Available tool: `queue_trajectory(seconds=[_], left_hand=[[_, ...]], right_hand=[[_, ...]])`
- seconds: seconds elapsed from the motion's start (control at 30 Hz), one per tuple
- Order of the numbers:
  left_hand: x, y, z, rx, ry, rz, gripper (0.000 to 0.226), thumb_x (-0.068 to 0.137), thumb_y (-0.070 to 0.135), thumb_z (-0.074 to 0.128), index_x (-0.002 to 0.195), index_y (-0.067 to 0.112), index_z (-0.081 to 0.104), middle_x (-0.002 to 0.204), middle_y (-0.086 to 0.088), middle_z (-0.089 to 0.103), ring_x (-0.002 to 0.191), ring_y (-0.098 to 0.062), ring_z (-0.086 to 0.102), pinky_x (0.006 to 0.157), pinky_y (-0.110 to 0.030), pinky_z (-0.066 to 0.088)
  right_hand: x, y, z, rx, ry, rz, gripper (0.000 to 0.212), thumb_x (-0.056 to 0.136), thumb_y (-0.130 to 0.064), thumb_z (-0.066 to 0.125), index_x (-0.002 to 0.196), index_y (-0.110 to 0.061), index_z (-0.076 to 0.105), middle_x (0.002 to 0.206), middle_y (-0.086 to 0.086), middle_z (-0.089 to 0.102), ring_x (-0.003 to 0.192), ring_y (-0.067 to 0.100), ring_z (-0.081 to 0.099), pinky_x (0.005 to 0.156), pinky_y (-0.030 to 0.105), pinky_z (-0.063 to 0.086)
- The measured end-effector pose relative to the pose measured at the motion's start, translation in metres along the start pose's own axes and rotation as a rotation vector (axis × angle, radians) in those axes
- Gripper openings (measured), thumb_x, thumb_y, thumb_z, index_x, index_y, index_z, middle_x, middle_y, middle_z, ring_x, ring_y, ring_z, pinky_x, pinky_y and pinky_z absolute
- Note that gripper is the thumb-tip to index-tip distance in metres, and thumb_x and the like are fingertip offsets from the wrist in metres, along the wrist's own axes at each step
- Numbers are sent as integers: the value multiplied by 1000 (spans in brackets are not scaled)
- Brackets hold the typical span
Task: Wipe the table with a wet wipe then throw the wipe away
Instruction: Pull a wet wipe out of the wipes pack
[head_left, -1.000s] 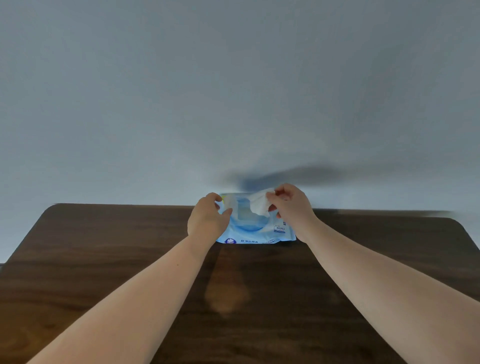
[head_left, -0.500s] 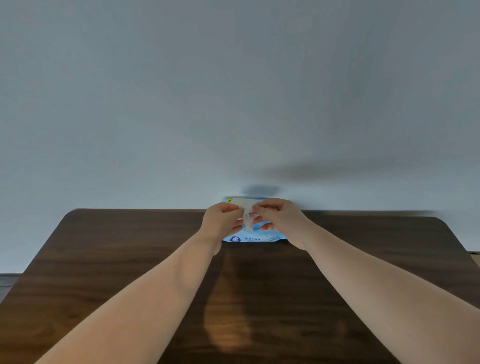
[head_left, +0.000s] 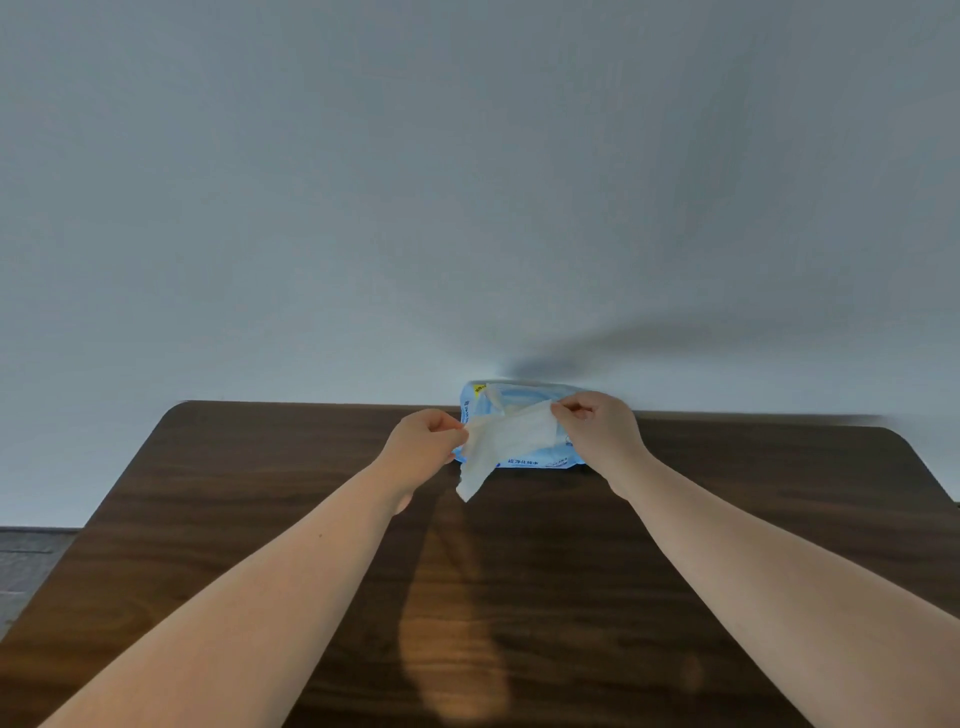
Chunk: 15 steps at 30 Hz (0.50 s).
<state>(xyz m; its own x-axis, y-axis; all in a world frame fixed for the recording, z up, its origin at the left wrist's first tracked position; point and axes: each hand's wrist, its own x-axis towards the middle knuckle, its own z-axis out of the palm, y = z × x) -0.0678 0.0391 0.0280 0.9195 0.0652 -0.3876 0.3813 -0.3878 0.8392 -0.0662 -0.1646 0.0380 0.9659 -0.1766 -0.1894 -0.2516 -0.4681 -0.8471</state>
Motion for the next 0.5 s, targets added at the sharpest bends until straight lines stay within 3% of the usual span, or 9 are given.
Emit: queue_trajectory(seconds=[0.1,0.23,0.3,0.4,0.5], left_hand=[[-2,-2,-5,207,6,102,13,88,15,54,92,8,64,96,-6,66,93,-23,61,86,-36,51],[-1,-4,-11,876,-9,358,24,94,21,45,97,14,68,96,-1,66,90,-21,60,80,-36,53],[2,-8,-14,997,-30,409,25,93,20,46,86,16,69,91,1,64,85,-19,59,76,-37,55],[3,-22,-19,1082,-53,441,23,86,14,45,68,14,59,84,-2,61,76,-20,56,67,-37,51],[-2,-44,-22,1158,-146,435,25,91,12,46,84,15,70,96,2,64,87,-18,61,73,-30,51]], right_hand=[[-2,1,-2,-116,29,-100,23,93,-22,56,102,-7,70,98,7,71,95,21,63,89,38,49],[-4,1,0,-265,34,-264,21,92,-23,57,102,-11,72,111,0,69,108,17,58,93,28,41],[-9,1,0,-363,-95,-348,20,91,-24,60,99,-12,73,116,-5,68,112,16,54,93,26,39],[-25,7,4,-518,-435,-362,20,90,-27,61,98,-15,74,114,-9,69,106,11,57,91,24,43],[-44,18,20,-613,-704,-320,23,90,-30,60,107,-19,73,116,-10,68,103,8,60,94,29,47]])
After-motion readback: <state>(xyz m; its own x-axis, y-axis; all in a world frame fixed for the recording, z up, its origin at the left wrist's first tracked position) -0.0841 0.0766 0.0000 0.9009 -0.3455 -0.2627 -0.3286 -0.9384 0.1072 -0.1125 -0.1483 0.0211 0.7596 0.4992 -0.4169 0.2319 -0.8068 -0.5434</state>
